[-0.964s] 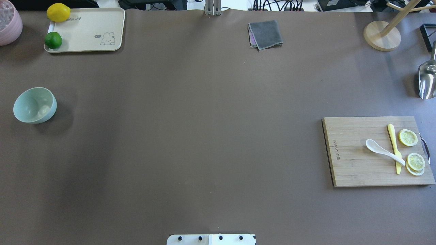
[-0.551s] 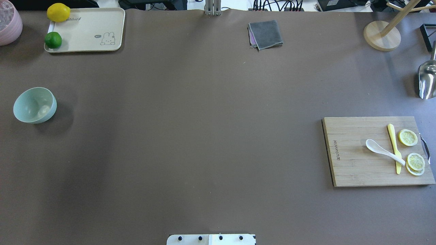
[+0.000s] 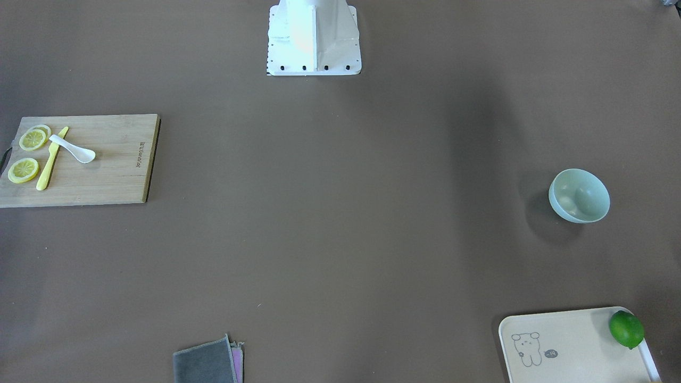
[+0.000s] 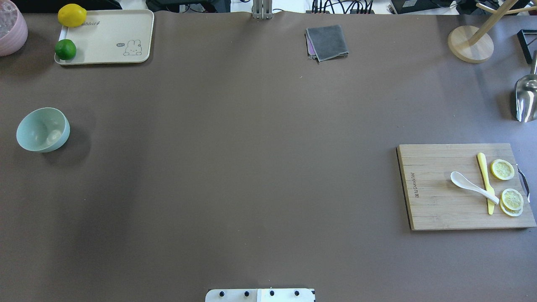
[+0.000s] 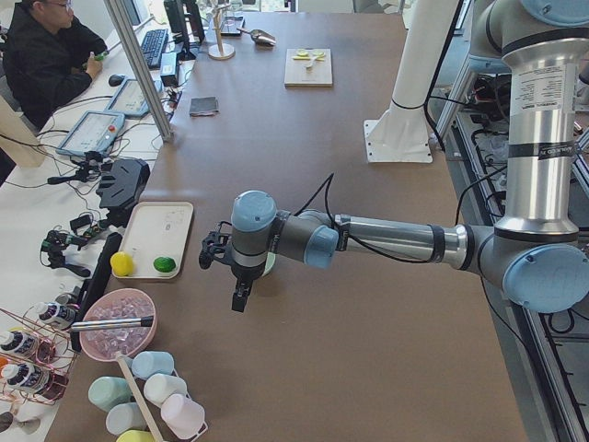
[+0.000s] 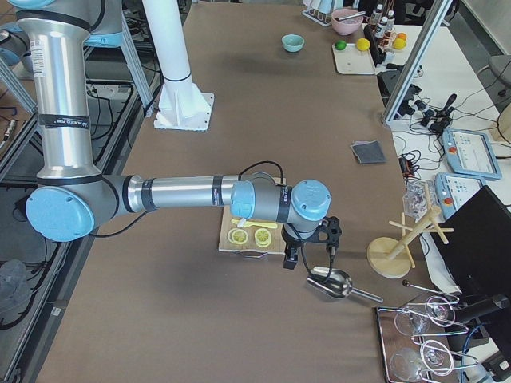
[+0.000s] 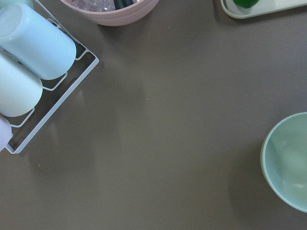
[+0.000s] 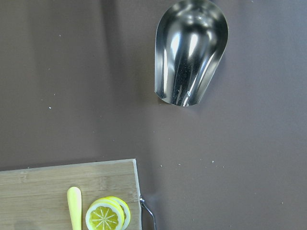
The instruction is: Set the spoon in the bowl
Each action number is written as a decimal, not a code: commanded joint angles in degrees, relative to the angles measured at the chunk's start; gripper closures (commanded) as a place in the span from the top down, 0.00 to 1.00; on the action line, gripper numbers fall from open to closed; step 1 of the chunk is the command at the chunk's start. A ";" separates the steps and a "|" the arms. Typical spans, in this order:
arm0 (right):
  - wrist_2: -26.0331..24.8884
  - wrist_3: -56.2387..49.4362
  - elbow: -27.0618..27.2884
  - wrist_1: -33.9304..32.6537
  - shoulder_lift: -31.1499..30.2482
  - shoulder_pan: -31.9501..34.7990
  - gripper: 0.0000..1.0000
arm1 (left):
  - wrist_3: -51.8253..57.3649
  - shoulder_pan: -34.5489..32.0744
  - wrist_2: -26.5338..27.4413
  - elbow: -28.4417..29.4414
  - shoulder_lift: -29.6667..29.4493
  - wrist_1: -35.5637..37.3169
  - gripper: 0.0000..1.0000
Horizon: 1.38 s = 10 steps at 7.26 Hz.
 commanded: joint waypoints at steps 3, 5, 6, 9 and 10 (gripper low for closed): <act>-2.23 -0.13 3.07 0.44 0.74 0.00 1.00 | 0.05 1.21 -5.76 0.61 -1.94 -9.74 0.98; -2.15 0.57 5.45 0.53 0.74 0.00 1.00 | -9.82 7.95 -5.25 8.30 -5.43 -14.12 0.98; -1.89 0.75 6.42 0.53 0.65 -0.26 1.00 | -10.40 10.16 -4.99 10.96 -7.11 -15.17 0.98; -1.71 1.01 6.25 0.97 0.21 -0.26 1.00 | -18.55 13.95 -2.29 23.18 -8.70 -34.47 0.98; -1.71 0.93 6.25 0.97 0.30 -0.26 1.00 | -19.36 15.71 -1.57 23.82 -8.71 -35.47 0.98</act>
